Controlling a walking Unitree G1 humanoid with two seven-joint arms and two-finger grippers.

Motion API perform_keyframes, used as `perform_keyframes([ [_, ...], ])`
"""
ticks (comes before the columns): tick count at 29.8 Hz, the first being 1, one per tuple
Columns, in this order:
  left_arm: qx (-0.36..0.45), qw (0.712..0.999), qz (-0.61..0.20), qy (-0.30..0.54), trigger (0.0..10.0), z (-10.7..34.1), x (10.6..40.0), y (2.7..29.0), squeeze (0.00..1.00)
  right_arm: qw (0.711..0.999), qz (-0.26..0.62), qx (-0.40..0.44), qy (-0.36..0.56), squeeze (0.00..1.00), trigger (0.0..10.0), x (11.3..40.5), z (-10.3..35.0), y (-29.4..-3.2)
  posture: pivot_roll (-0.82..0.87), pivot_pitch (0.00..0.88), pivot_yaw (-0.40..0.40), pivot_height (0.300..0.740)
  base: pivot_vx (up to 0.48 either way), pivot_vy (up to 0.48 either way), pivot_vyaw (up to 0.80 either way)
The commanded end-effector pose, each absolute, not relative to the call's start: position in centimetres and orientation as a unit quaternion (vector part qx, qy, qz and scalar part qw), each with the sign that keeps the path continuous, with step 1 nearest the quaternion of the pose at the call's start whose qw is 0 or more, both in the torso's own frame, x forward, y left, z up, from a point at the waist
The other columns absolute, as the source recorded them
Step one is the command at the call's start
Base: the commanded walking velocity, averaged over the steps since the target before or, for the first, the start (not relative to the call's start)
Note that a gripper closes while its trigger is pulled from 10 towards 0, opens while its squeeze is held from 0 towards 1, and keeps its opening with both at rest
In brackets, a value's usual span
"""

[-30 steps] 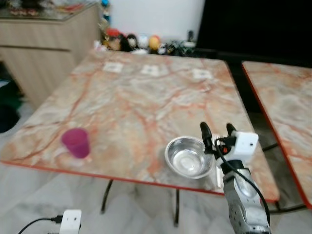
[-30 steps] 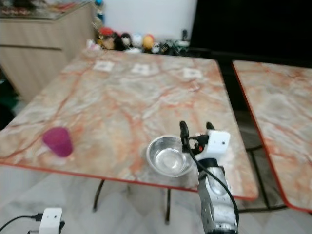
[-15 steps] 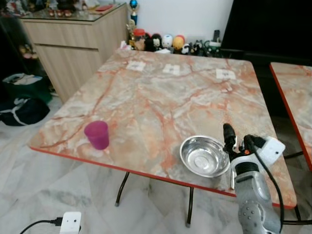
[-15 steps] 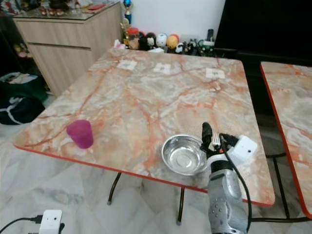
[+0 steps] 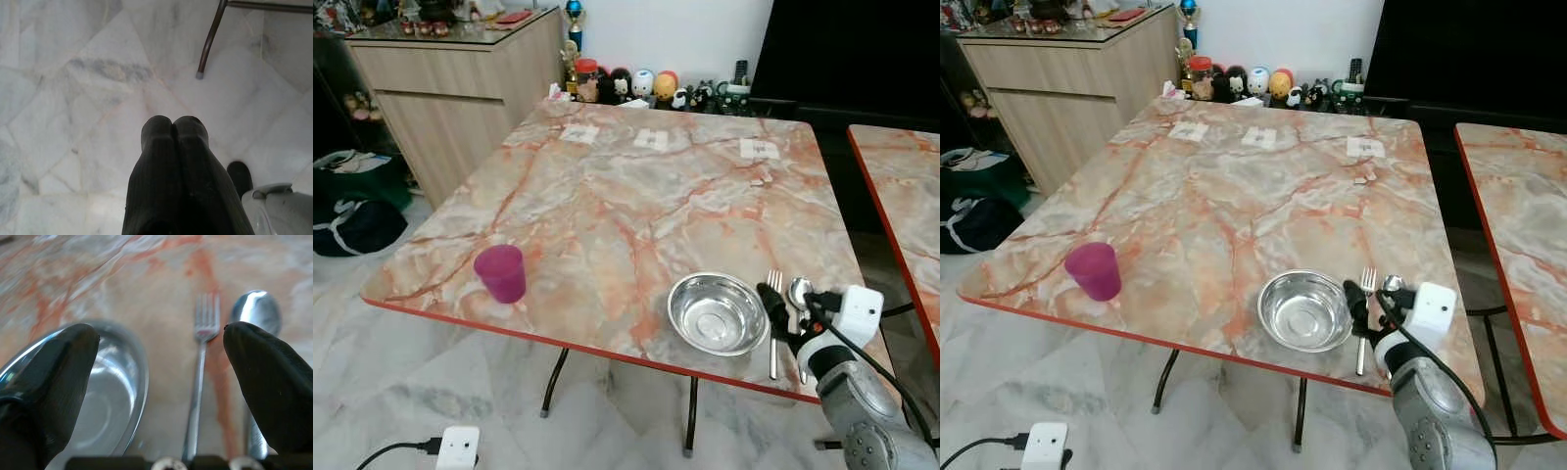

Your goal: Setting the table

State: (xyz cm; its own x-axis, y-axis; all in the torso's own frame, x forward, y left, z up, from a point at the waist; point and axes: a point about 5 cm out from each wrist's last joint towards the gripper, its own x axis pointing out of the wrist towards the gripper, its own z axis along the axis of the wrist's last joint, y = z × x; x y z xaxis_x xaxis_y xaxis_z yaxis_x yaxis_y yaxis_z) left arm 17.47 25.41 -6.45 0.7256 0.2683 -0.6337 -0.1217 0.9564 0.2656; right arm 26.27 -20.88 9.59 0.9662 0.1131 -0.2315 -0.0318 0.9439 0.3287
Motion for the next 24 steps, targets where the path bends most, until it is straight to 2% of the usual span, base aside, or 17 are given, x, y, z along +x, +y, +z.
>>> perform_keyframes([
  [1,0.107,0.920,0.105,0.361,10.0,-6.6,17.2,25.4,0.00,0.976,0.053,0.167,0.130,0.00,10.0,26.4,9.5,-20.7,-0.01,0.000,-0.009,0.740,0.000,0.000,0.00],
  [8,0.104,0.921,0.109,0.360,10.0,-6.6,17.2,25.4,0.00,0.970,0.057,0.190,0.142,0.00,10.0,28.2,9.2,-19.7,0.01,0.000,-0.013,0.740,0.000,0.000,0.00],
  [16,0.105,0.919,0.114,0.361,10.0,-6.6,16.9,25.7,0.00,0.959,0.111,0.190,0.177,0.00,10.0,27.8,8.2,-18.0,0.02,0.000,-0.011,0.740,0.000,0.000,0.00],
  [17,0.106,0.919,0.113,0.362,10.0,-6.7,16.8,25.8,0.00,0.958,0.108,0.190,0.184,0.00,8.7,27.7,7.9,-18.0,0.02,0.000,-0.008,0.740,0.000,0.000,0.00],
  [18,0.106,0.919,0.113,0.362,10.0,-6.7,16.8,25.8,0.00,0.958,0.108,0.190,0.184,0.00,8.7,27.7,7.9,-18.0,0.02,0.000,-0.008,0.740,0.000,0.000,0.00],
  [19,0.106,0.919,0.112,0.363,10.0,-6.7,16.7,25.7,0.00,0.958,0.103,0.190,0.189,0.00,2.2,27.6,7.7,-18.1,0.02,0.000,-0.008,0.740,0.000,0.000,0.00],
  [20,0.108,0.918,0.108,0.365,10.0,-6.8,16.6,25.7,0.00,0.957,0.097,0.192,0.193,0.00,0.0,27.5,7.4,-18.1,0.02,0.000,-0.004,0.740,0.000,0.000,0.00],
  [21,0.108,0.918,0.108,0.365,10.0,-6.8,16.6,25.7,0.00,0.957,0.097,0.192,0.193,0.00,0.0,27.5,7.4,-18.1,0.02,0.000,-0.004,0.740,0.000,0.000,0.00],
  [22,0.110,0.918,0.105,0.366,10.0,-6.8,16.5,25.6,0.00,0.958,0.092,0.193,0.192,0.00,2.5,27.3,7.2,-18.2,0.02,0.000,-0.001,0.740,0.000,0.000,0.00],
  [23,0.110,0.918,0.103,0.367,10.0,-6.8,16.5,25.6,0.00,0.958,0.090,0.194,0.192,0.00,10.0,27.3,7.2,-18.2,0.02,0.000,-0.001,0.740,0.000,0.000,0.00],
  [24,0.110,0.918,0.102,0.366,10.0,-6.8,16.5,25.6,0.00,0.958,0.089,0.195,0.193,0.00,10.0,27.2,7.2,-18.2,0.01,0.000,0.001,0.740,0.000,0.000,0.00],
])
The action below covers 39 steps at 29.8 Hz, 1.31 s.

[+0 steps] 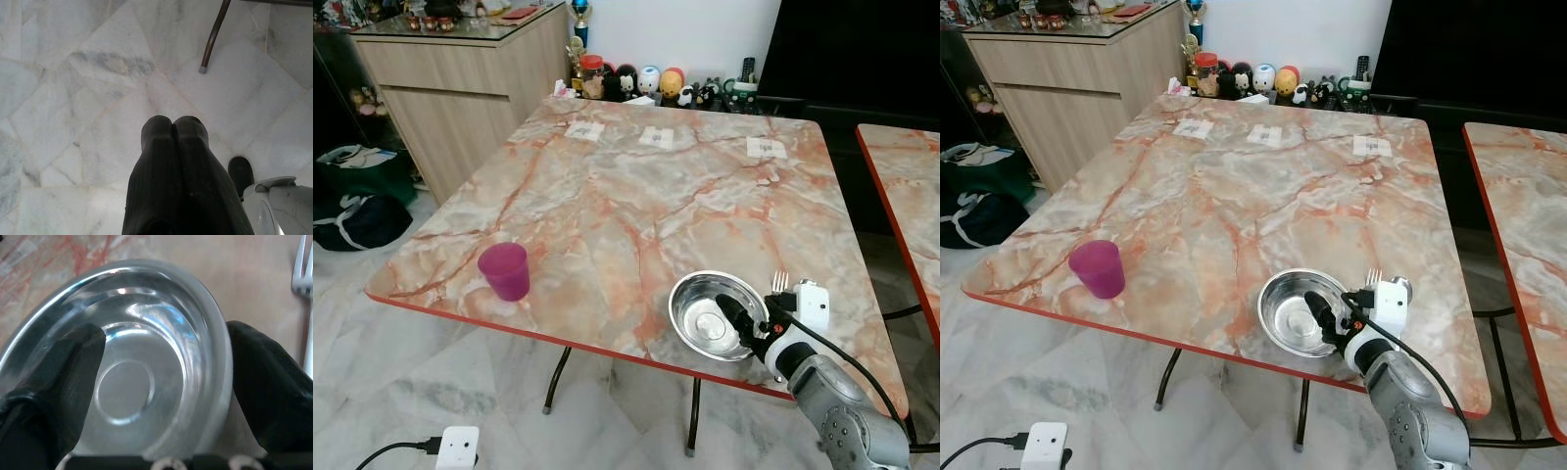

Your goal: Setting the table

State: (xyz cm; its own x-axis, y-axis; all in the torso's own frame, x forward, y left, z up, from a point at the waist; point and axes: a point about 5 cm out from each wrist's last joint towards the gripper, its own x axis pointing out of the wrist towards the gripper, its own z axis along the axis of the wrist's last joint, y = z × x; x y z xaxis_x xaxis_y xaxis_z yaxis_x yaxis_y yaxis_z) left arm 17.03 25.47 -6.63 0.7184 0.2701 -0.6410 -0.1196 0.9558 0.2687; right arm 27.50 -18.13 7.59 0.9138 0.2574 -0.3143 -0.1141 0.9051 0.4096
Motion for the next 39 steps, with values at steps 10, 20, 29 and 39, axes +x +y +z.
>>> perform_keyframes([
  [10,0.111,0.920,0.098,0.364,10.0,-6.76,16.89,25.30,0.00,0.958,0.089,0.201,0.186,0.00,10.0,27.46,7.41,-18.05,0.01,0.000,0.005,0.740,0.000,0.000,0.00],
  [20,0.116,0.919,0.105,0.363,10.0,-6.51,17.07,25.91,0.00,0.956,0.087,0.208,0.188,0.00,0.0,27.66,7.33,-17.60,0.02,0.000,0.004,0.740,0.000,0.000,0.00],
  [29,0.114,0.919,0.106,0.363,10.0,-6.53,17.09,25.84,0.00,0.957,0.084,0.215,0.178,0.00,0.0,27.80,7.61,-17.61,0.02,0.000,0.004,0.740,0.000,0.000,0.00],
  [39,0.111,0.919,0.105,0.363,10.0,-6.60,17.16,25.55,0.00,0.957,0.085,0.217,0.176,0.00,0.0,27.86,7.69,-17.46,0.02,0.000,0.001,0.740,0.000,0.000,0.00],
])
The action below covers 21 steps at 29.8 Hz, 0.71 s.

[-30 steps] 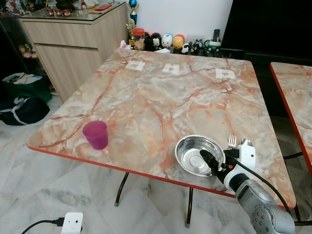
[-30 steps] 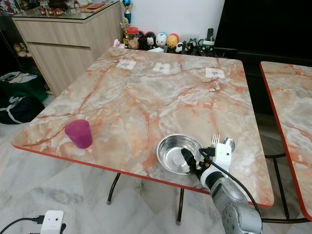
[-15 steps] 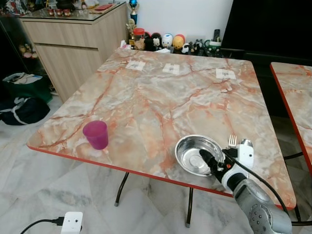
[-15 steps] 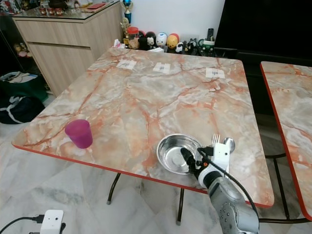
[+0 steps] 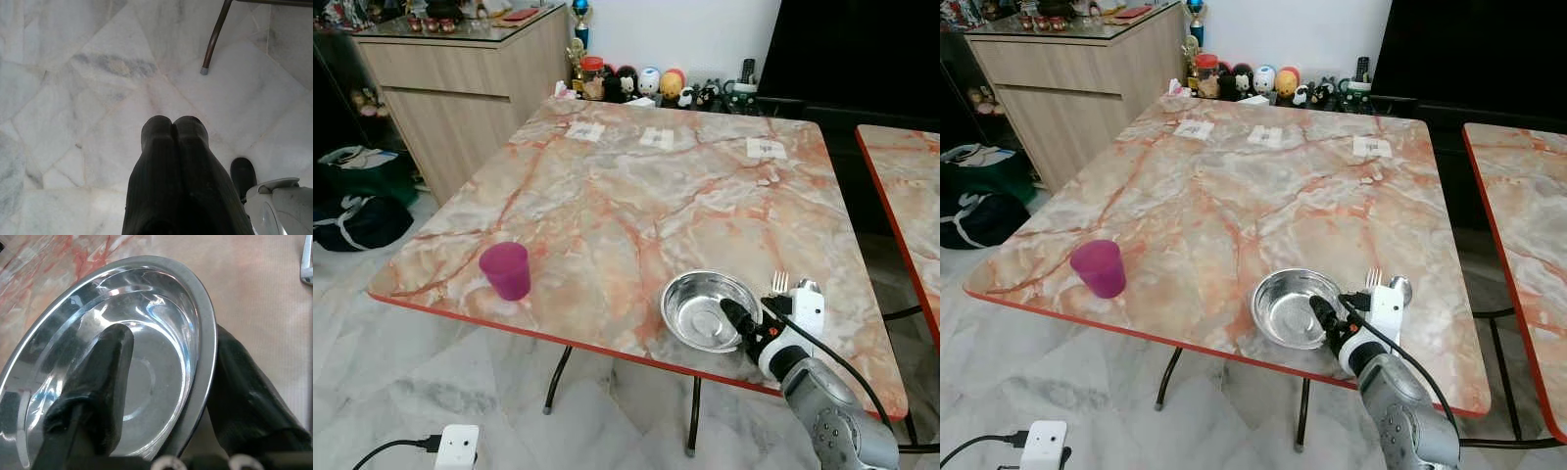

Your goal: Setting the table

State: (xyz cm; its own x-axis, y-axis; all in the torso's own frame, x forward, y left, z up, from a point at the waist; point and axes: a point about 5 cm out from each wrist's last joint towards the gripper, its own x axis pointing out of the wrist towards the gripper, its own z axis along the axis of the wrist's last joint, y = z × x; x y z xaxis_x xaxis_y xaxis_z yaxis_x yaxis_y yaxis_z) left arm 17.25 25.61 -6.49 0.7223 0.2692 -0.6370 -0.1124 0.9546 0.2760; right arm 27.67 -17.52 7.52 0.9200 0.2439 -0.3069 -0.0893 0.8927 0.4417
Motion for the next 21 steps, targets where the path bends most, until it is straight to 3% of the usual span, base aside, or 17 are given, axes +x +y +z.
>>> perform_keyframes([
  [1,0.110,0.919,0.105,0.363,10.0,-6.60,17.15,25.54,0.00,0.956,0.085,0.217,0.175,0.00,0.0,27.85,7.68,-17.40,0.02,0.000,0.001,0.740,0.000,0.000,0.00],
  [21,0.109,0.918,0.099,0.367,10.0,-6.83,17.10,24.94,0.00,0.954,0.014,0.288,0.079,0.00,0.0,27.58,7.96,-16.56,0.02,0.000,-0.006,0.740,0.000,0.000,0.00],
])
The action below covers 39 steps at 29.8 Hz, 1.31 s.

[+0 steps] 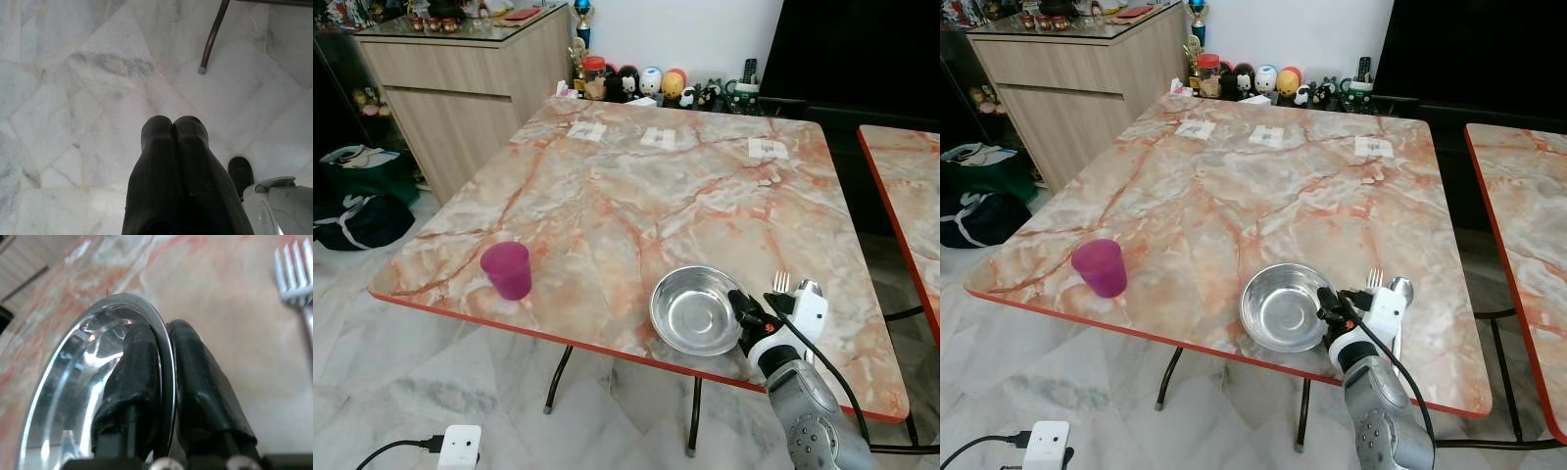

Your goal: Setting the table

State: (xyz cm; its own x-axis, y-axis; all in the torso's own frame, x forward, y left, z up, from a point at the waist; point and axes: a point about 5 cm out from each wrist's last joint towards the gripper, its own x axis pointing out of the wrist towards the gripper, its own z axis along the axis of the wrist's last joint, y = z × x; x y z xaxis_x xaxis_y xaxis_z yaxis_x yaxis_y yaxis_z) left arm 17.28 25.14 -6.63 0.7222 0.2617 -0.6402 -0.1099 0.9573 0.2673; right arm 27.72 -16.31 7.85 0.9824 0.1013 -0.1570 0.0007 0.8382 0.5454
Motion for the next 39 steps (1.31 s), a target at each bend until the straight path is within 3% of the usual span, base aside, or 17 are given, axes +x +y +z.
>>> perform_keyframes([
  [1,0.109,0.918,0.099,0.367,10.0,-6.8,17.1,24.9,0.00,0.956,0.010,0.286,0.071,0.00,0.0,27.6,8.1,-16.7,0.02,0.000,-0.008,0.740,0.000,0.000,0.00],
  [7,0.110,0.917,0.101,0.371,10.0,-6.9,17.0,24.8,0.00,0.943,-0.015,0.332,0.004,0.00,0.0,27.9,9.6,-17.3,0.01,0.000,-0.011,0.740,0.000,0.000,0.00],
  [8,0.112,0.916,0.101,0.372,10.0,-7.0,17.0,24.8,0.00,0.938,-0.014,0.346,-0.010,0.00,1.0,28.0,9.9,-17.3,0.02,0.000,-0.012,0.740,0.000,0.000,0.00],
  [9,0.113,0.915,0.101,0.373,10.0,-7.0,17.0,24.8,0.00,0.935,-0.014,0.354,-0.014,0.00,1.0,28.0,10.0,-17.3,0.02,0.000,-0.012,0.740,0.000,0.000,0.00],
  [10,0.114,0.914,0.101,0.376,10.0,-7.0,16.9,24.8,0.00,0.931,-0.014,0.365,-0.024,0.00,2.9,28.0,10.2,-17.3,0.01,0.000,-0.013,0.740,0.000,0.000,0.00],
  [11,0.115,0.912,0.101,0.380,10.0,-7.1,16.8,24.8,0.00,0.923,-0.016,0.384,-0.035,0.00,10.0,28.0,10.5,-17.4,0.01,0.000,-0.014,0.740,0.000,0.000,0.00],
  [25,0.130,0.907,0.099,0.389,10.0,-7.3,16.5,24.8,0.00,0.896,-0.018,0.438,-0.070,0.00,10.0,28.0,11.1,-17.7,0.02,0.000,-0.017,0.740,0.000,0.000,0.00],
  [32,0.132,0.905,0.099,0.392,10.0,-7.3,16.5,24.8,0.00,0.897,-0.010,0.435,-0.079,0.00,10.0,28.2,11.6,-18.0,0.01,0.000,-0.020,0.740,0.000,-0.372,-0.67],
  [39,0.132,0.905,0.100,0.392,10.0,-7.3,16.6,24.7,0.00,0.905,0.003,0.417,-0.087,0.00,10.0,28.4,12.1,-17.8,0.01,0.000,-0.025,0.740,0.000,-0.463,0.00],
])
